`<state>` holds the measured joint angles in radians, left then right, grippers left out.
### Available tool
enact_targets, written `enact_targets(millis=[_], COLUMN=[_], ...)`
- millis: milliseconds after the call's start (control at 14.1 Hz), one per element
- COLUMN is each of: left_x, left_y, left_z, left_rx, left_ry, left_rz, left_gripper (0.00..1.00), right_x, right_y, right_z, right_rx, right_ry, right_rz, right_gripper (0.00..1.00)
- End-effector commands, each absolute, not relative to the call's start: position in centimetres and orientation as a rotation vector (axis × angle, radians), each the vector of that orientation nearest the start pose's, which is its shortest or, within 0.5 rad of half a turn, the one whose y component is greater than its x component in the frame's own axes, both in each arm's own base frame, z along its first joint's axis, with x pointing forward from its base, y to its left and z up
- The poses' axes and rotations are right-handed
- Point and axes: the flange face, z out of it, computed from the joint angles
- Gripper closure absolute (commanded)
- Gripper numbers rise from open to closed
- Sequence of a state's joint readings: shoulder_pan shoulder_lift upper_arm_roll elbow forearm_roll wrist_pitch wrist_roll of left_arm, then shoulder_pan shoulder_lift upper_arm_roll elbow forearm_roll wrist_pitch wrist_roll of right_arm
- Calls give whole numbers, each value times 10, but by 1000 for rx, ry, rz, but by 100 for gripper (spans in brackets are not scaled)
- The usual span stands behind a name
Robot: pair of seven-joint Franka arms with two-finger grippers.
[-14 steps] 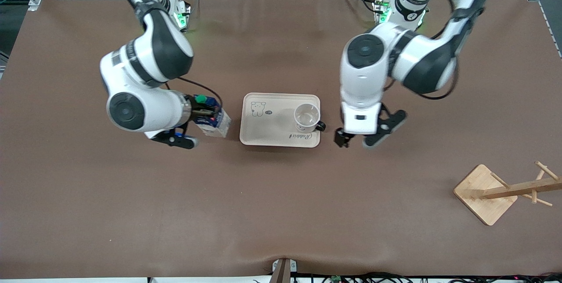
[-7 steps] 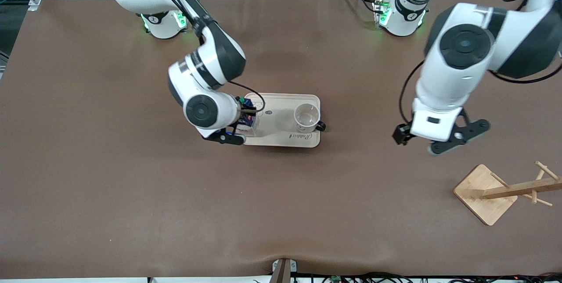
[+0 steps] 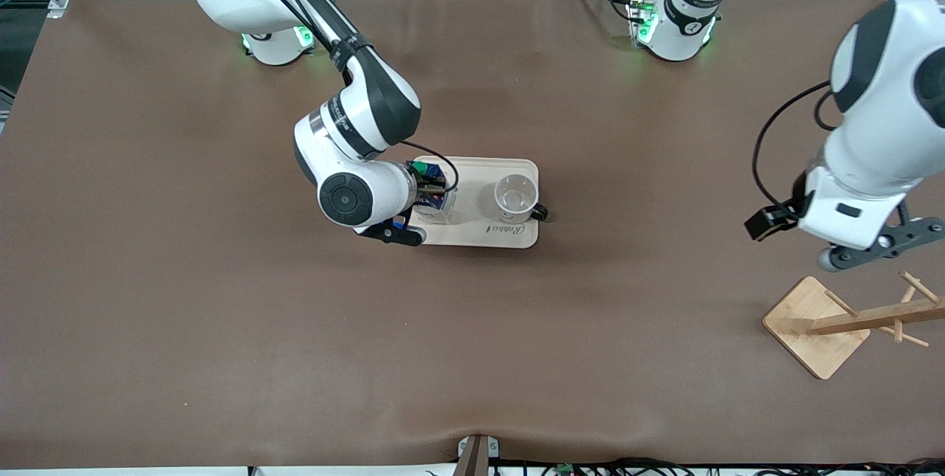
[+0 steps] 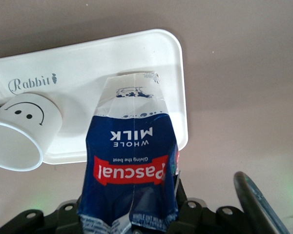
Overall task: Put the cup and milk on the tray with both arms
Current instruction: 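Lower the milk carton onto the tray beside the mug and release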
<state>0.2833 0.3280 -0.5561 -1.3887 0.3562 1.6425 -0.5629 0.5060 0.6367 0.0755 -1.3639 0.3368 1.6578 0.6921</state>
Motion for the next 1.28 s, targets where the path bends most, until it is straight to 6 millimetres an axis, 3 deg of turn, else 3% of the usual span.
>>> enact_targets(millis=[0, 71, 142, 213, 640, 782, 995, 1209], left_x=[635, 635, 636, 635, 626, 621, 619, 613], left_y=[-80, -73, -66, -57, -15, -12, -14, -20], left_z=[554, 556, 556, 561, 591, 601, 606, 611], left_rx=[-2968, -2969, -2967, -2963, -2999, -2983, -2984, -2979], left_ry=[-427, -444, -462, -482, -388, -342, -285, -259], left_rz=[-36, -39, -35, -49, -86, -111, -116, -101], left_gripper=[0, 0, 0, 0, 0, 0, 0, 0], right_x=[560, 559, 559, 557, 559, 558, 570, 596], right_y=[405, 405, 406, 408, 406, 402, 398, 364], right_z=[326, 325, 325, 325, 325, 332, 375, 425], right_rx=[-2921, -2922, -2924, -2929, -2929, -2930, -2924, -2894], right_ry=[311, 307, 304, 297, 309, 314, 333, 364], right_rz=[773, 775, 774, 772, 774, 802, 793, 754], right_gripper=[49, 36, 7, 0, 0, 0, 0, 0])
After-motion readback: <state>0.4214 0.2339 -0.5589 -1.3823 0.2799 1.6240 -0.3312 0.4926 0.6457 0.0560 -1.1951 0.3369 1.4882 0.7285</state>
